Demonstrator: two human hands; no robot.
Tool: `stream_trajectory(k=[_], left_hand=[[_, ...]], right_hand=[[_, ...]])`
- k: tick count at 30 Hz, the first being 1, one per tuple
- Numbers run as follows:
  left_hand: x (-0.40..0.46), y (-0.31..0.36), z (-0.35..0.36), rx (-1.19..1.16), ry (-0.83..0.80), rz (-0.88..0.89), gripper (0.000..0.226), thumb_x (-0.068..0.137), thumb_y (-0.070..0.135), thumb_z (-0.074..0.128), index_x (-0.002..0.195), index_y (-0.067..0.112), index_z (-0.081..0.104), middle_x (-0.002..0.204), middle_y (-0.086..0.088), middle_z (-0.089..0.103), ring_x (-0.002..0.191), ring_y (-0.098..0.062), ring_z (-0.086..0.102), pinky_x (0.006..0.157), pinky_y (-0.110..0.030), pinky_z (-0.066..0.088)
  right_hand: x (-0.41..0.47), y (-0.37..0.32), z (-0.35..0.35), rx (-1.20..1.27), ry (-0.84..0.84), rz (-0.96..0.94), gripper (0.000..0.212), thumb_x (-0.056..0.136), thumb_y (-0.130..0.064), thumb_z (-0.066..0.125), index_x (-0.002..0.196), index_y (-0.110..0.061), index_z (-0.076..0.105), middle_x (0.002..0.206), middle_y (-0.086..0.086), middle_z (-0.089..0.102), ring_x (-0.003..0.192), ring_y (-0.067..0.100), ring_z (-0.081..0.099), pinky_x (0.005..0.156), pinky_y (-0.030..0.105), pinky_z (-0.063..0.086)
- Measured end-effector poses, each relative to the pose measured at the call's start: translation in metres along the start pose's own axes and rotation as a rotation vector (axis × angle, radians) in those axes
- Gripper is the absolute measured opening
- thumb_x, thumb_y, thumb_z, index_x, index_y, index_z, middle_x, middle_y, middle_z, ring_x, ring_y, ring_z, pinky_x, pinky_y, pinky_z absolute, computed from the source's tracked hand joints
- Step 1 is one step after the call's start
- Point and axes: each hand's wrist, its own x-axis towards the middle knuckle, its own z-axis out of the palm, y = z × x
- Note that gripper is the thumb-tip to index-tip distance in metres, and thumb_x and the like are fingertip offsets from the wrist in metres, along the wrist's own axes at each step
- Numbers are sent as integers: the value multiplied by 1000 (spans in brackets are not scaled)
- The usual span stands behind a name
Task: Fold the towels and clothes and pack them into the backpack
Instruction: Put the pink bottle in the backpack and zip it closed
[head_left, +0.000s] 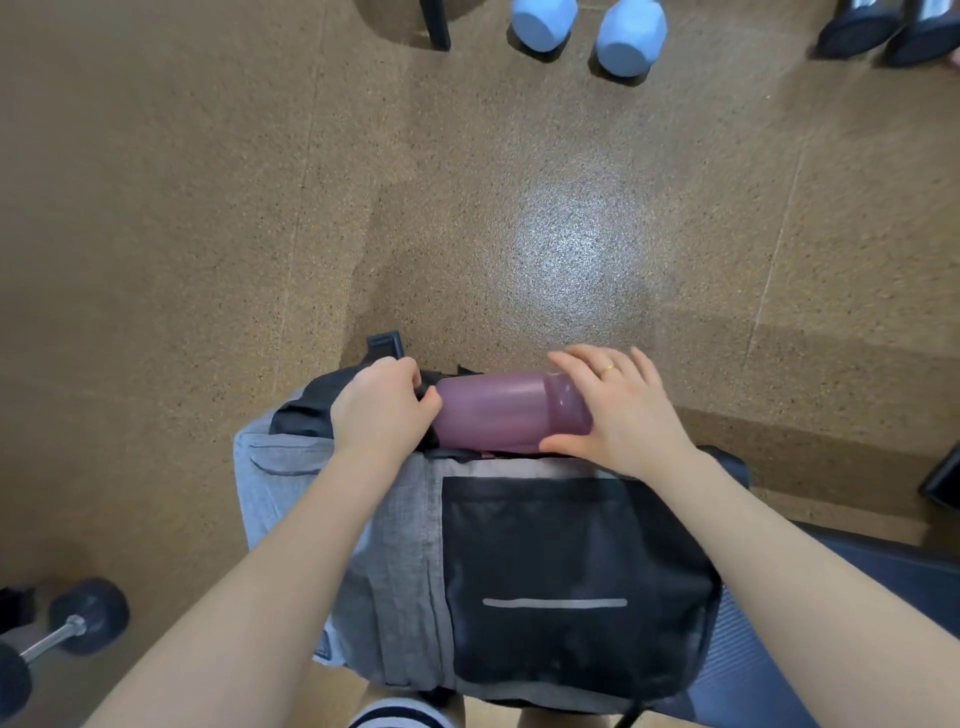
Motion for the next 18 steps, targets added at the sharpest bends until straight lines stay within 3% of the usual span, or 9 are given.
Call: stream_trajectory(k=[2, 5, 9, 12, 14, 16, 18], left_hand=[[1, -2, -1, -7, -19, 2, 19, 85, 32, 52, 83, 14, 60, 88, -2, 57, 82, -21, 50, 62, -30, 35], [0, -2, 0, 21, 3, 58, 19, 88, 26, 50, 85, 11, 61, 86, -4, 57, 84, -23, 52, 61, -30, 33], [1, 3, -1, 58, 75, 131, 19, 88, 16, 49, 83, 2, 61, 85, -12, 59, 82, -32, 55, 62, -34, 31], [4, 9, -1, 21, 112, 193, 18, 86, 10, 53, 77, -4, 61, 79, -20, 59, 75, -37, 56, 60, -35, 29], [5, 12, -2, 25, 122, 234, 17, 84, 8, 56, 74, -5, 60, 75, -22, 58, 71, -37, 56, 59, -34, 27], [5, 11, -1, 41, 119, 249, 17, 85, 8, 56, 74, -5, 60, 74, -21, 58, 71, -36, 56, 59, -33, 26], [4, 8, 0, 42, 97, 235, 19, 87, 11, 53, 79, -4, 61, 79, -18, 58, 76, -35, 55, 61, -33, 26]], right_hand=[[-10, 14, 0, 83, -118, 61, 88, 67, -59, 70, 142, -33, 34, 143, -4, 39, 133, 24, 34, 111, 52, 24], [-9, 22, 0, 138, -196, 38, 87, 68, -52, 73, 142, -37, 29, 143, -8, 39, 124, 23, 42, 102, 41, 36], [1, 23, -7, 331, -197, 87, 81, 60, -50, 80, 128, -29, 41, 125, -7, 55, 113, 20, 52, 92, 36, 40], [6, 18, -8, 485, -256, 140, 64, 65, -47, 79, 120, -34, 49, 118, -7, 59, 108, 16, 55, 88, 30, 41], [14, 5, -6, 656, -322, 200, 50, 71, -42, 77, 113, -34, 51, 104, -1, 65, 87, 16, 64, 74, 26, 47], [22, -14, 0, 763, -359, 235, 50, 74, -42, 74, 117, -27, 53, 89, 4, 69, 63, 14, 65, 61, 26, 51], [28, -31, 7, 654, -361, 177, 60, 76, -48, 70, 127, -25, 47, 107, 4, 66, 82, 15, 63, 77, 29, 50]])
